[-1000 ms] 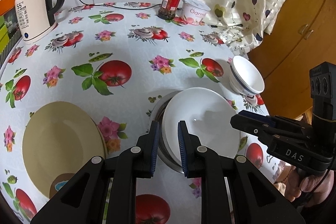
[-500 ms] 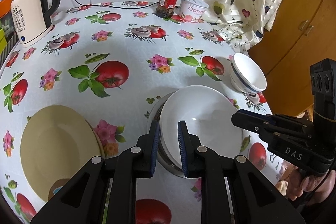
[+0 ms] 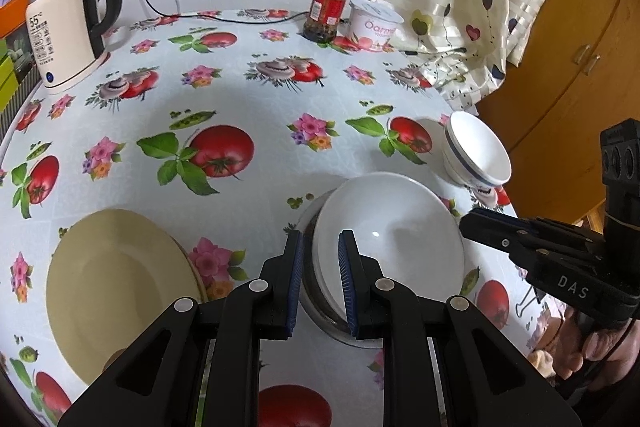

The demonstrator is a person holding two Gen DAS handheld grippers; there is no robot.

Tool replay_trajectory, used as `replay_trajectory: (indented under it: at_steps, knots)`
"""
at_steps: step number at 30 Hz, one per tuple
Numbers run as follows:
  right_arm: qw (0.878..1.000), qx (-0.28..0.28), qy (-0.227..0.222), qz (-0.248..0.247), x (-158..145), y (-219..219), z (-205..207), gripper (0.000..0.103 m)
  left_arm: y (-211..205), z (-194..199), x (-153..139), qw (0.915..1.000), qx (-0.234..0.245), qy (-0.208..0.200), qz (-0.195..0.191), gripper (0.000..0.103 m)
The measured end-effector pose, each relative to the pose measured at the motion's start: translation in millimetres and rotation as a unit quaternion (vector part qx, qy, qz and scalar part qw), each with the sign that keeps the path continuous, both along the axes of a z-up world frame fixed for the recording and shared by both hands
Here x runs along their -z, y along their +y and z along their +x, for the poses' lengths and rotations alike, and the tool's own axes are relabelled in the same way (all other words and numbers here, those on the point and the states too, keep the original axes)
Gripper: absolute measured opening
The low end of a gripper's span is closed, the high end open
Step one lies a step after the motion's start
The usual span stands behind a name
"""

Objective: Organize plates and bowls
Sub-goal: 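Open the left gripper and release the white bowl, then move the left gripper toward the blue-striped white bowl stack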

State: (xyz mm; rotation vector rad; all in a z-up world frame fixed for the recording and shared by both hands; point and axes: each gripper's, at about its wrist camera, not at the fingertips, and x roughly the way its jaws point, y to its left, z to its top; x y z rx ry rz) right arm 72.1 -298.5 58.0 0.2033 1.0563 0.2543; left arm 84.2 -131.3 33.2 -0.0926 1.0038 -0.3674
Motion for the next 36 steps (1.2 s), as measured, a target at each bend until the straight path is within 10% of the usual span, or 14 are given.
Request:
replay_trajectory:
  at_steps: [11, 36]
  knots:
    - [0.999, -0.001, -0.042, 0.003, -23, -12, -8, 0.030, -1, -6, -27, 0.9990, 0.010, -0.043, -0.010, 0.019]
    - [0.997, 0.014, -0.073, 0.001, -36, -32, -12, 0.031, -36, -2, -44, 0.9968, 0.056, -0.057, -0.001, 0.019]
